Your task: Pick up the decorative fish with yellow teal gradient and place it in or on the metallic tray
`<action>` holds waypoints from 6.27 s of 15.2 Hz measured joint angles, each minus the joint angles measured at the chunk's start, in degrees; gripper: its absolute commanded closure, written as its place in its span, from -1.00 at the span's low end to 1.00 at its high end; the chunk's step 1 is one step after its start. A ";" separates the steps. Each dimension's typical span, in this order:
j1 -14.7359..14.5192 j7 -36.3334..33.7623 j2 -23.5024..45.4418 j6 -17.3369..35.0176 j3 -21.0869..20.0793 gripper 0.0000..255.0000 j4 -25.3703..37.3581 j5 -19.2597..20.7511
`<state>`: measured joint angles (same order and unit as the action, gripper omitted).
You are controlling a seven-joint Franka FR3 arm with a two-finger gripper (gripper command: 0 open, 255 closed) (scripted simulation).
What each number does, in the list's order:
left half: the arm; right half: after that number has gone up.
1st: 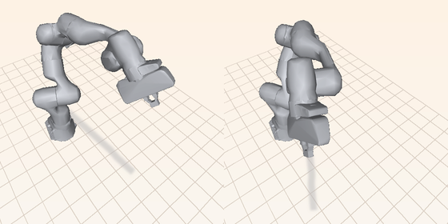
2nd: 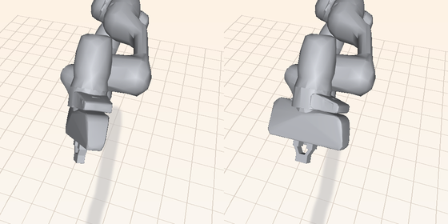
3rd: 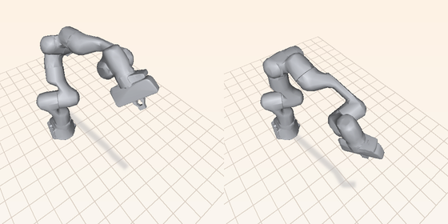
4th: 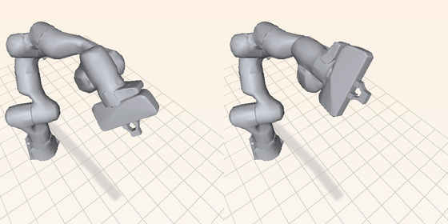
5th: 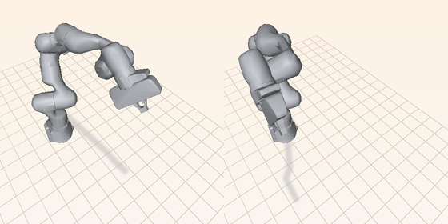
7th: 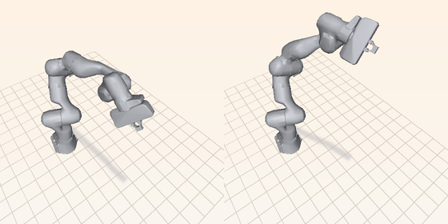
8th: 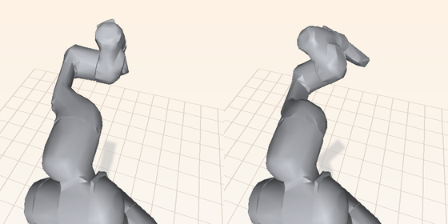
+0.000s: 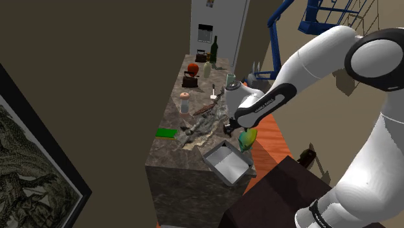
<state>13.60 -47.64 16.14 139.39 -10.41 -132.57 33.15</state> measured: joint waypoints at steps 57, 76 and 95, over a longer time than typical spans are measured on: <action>-3.05 -0.35 -9.83 -10.60 -4.73 1.00 -0.60 -7.50; -11.59 -16.08 -4.01 -10.98 -11.00 1.00 0.32 -7.32; -12.24 -19.34 0.76 -7.32 -9.66 -1.00 0.47 -3.59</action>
<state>1.36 -66.98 16.90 132.07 -20.07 -132.10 29.57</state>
